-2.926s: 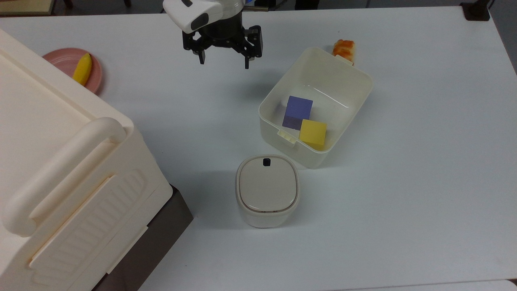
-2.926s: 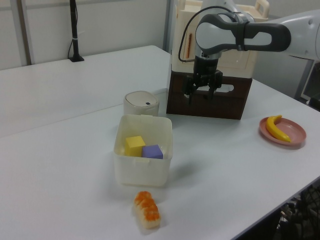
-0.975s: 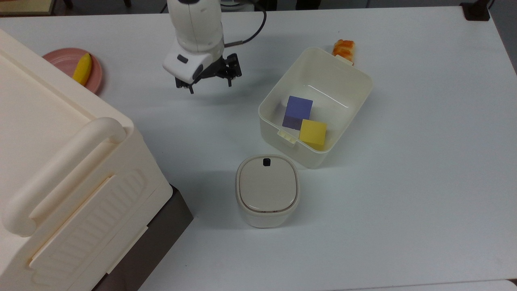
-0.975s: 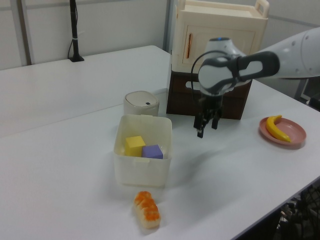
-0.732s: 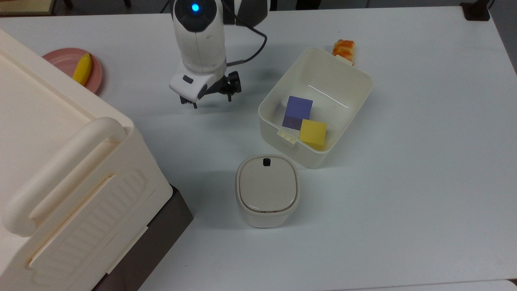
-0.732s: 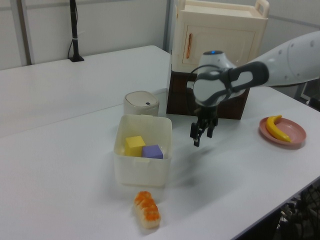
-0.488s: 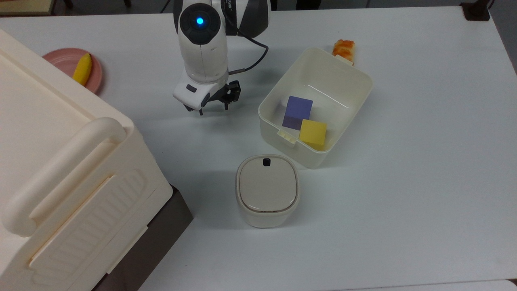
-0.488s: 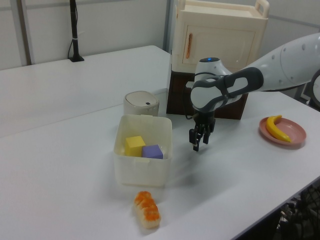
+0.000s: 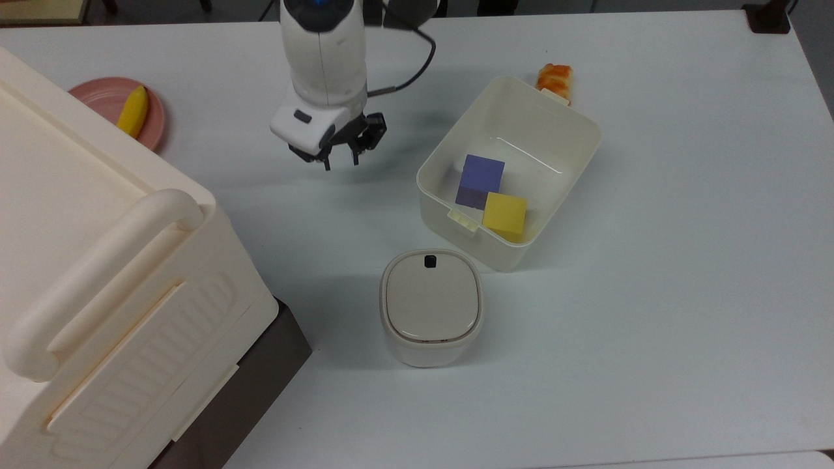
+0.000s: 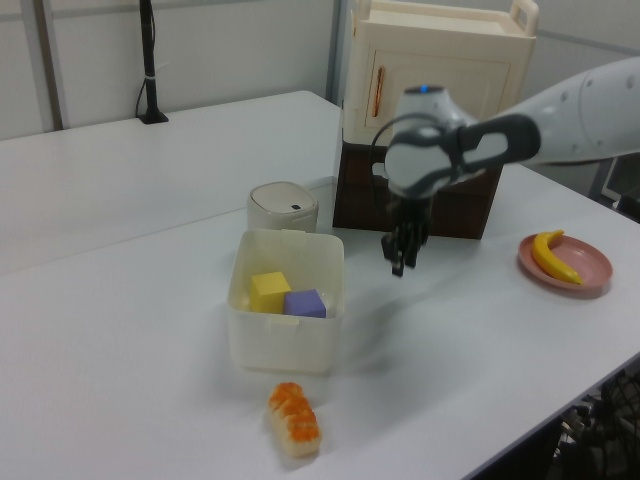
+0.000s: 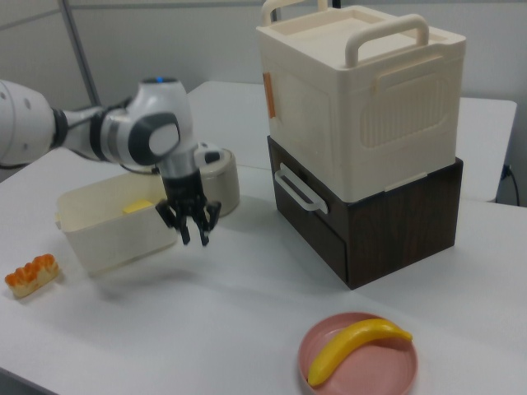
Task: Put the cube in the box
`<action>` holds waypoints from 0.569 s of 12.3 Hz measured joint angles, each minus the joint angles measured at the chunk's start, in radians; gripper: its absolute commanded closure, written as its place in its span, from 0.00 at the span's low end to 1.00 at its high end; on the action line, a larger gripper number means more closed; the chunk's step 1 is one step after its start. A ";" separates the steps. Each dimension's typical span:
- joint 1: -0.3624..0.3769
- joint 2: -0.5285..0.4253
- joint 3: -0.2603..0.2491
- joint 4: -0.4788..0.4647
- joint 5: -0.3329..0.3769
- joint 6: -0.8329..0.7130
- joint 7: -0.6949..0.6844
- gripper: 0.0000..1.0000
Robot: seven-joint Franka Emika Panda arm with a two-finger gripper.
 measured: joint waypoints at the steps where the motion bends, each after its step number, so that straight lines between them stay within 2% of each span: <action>1: 0.004 -0.026 0.003 0.042 0.007 -0.047 0.006 0.53; 4: 0.088 -0.060 0.007 0.177 0.065 -0.144 0.113 0.53; 7: 0.246 -0.058 0.008 0.234 0.079 -0.151 0.336 0.53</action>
